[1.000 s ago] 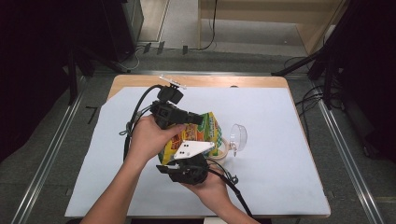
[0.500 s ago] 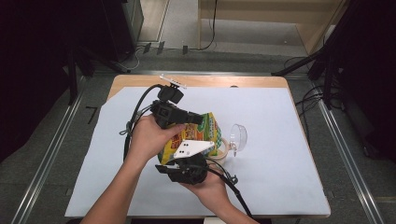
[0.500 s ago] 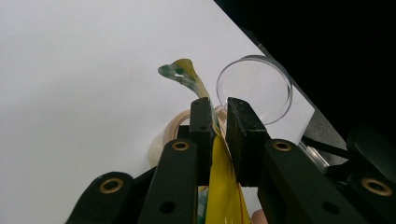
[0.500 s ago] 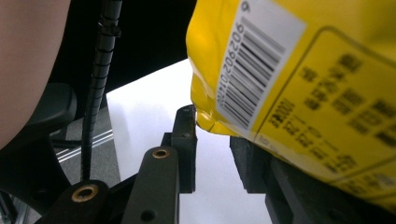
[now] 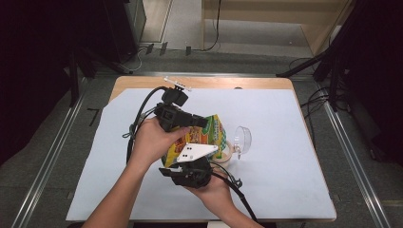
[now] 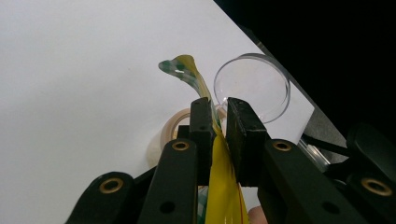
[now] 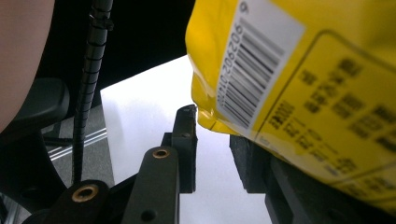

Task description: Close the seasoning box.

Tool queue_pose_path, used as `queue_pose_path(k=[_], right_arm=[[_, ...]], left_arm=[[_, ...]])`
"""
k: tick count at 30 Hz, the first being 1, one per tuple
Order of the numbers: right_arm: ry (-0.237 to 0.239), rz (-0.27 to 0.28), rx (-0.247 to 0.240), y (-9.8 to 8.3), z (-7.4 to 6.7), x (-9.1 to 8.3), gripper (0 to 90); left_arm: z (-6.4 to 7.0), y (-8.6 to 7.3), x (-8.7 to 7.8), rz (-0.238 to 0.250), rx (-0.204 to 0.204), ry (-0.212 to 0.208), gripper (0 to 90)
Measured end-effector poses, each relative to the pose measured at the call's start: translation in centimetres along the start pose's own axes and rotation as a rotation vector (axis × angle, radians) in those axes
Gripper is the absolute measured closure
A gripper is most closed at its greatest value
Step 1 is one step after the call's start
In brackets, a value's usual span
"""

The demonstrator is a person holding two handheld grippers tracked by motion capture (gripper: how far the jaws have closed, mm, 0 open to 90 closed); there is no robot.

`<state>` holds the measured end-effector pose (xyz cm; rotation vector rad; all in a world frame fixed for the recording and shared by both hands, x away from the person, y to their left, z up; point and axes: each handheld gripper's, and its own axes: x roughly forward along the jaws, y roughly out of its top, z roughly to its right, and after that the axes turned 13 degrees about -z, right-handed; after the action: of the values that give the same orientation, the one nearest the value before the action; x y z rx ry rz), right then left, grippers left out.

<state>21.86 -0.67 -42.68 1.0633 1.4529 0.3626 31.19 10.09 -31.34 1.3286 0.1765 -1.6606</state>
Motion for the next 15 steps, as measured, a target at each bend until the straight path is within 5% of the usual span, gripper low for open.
queue_pose_path(k=[15], right_arm=[[0.01, 0.008, 0.011, -0.11, 0.05, 0.07, 72.4]], left_arm=[[0.53, -0.06, -0.34, -0.004, 0.012, -0.001, 81.2]])
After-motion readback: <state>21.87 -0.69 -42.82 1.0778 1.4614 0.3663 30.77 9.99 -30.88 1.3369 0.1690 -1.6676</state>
